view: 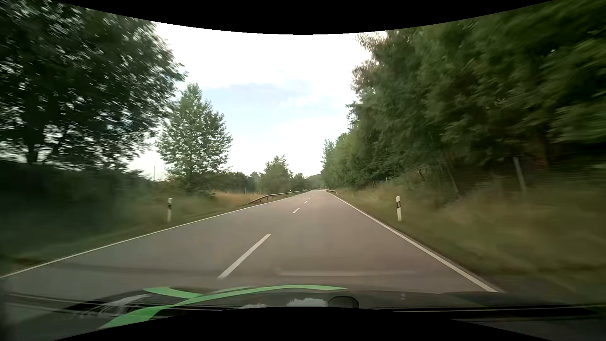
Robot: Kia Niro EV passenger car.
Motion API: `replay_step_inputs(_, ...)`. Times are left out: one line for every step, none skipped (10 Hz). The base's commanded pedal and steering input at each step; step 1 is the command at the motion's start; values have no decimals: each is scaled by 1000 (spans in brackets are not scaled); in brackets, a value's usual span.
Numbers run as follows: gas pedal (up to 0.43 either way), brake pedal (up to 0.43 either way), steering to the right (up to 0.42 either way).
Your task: Follow the waypoints while adhering to traffic rules and regulations
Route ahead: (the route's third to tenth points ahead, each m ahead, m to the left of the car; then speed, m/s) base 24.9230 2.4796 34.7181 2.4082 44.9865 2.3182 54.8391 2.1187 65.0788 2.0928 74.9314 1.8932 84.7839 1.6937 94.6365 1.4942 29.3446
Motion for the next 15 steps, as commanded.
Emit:
replay_step_inputs(319, 0, -1)
replay_step_inputs(331, 0, -1)
replay_step_inputs(350, 0, -1)
replay_step_inputs(350, 0, -1)
replay_step_inputs(350, 0, -1)
replay_step_inputs(350, 0, -1)
replay_step_inputs(339, 0, -1)
replay_step_inputs(331, 0, -1)
replay_step_inputs(331, 0, -1)
replay_step_inputs(331, 0, -1)
replay_step_inputs(331, 0, -1)
replay_step_inputs(339, 0, -1)
replay_step_inputs(339, 0, -1)
replay_step_inputs(339, 0, -1)
replay_step_inputs(331, 0, -1)
